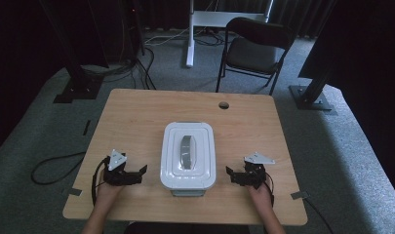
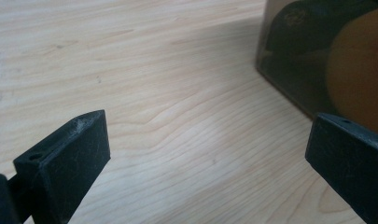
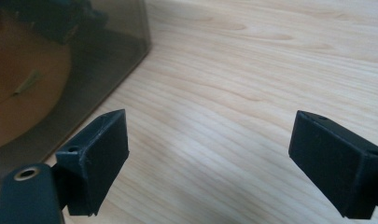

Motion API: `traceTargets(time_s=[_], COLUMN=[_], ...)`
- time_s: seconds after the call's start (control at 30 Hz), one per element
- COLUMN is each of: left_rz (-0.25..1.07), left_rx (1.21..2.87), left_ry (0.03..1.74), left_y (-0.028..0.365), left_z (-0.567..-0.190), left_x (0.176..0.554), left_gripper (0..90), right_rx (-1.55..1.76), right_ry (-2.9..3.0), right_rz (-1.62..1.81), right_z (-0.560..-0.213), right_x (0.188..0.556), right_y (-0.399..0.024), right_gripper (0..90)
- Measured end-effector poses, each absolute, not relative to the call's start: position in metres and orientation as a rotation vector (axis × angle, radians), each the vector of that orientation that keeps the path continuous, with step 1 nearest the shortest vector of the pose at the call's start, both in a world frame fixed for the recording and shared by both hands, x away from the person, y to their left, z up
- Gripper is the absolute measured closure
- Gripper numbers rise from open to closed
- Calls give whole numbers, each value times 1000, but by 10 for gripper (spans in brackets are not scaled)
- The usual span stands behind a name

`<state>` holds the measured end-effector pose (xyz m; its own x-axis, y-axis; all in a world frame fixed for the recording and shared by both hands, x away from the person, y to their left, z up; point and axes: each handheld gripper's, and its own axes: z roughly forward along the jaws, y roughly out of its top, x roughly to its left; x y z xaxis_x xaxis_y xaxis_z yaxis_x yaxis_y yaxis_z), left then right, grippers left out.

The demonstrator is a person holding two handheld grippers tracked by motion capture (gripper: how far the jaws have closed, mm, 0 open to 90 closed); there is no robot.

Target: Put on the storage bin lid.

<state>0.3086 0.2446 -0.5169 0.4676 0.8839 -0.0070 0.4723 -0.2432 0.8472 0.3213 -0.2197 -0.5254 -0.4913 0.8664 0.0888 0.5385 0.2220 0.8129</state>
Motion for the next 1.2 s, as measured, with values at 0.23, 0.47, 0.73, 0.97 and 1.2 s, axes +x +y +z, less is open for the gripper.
traceTargets(time_s=[0.23, 0.47, 0.73, 0.97, 1.2], left_rz=[643, 651, 651, 657, 666], left_rx=[1868, 1857, 1855, 1857, 1833], left_ry=[1190, 1230, 1278, 1329, 1393], left_y=[258, 270, 285, 297, 310], left_z=[-521, -524, -528, -530, -531], left_x=[306, 302, 300, 297, 292], left_gripper=[4, 4, 4, 4, 4], right_rx=[1329, 1361, 1393, 1414, 1453], right_ry=[2057, 2008, 1965, 1947, 1926], right_rz=[1172, 1168, 1162, 1140, 1100], right_z=[-521, -519, -516, -515, -522], right_x=[317, 315, 313, 309, 299], right_y=[-237, -254, -272, -289, -308], right_gripper=[114, 114, 114, 114, 114])
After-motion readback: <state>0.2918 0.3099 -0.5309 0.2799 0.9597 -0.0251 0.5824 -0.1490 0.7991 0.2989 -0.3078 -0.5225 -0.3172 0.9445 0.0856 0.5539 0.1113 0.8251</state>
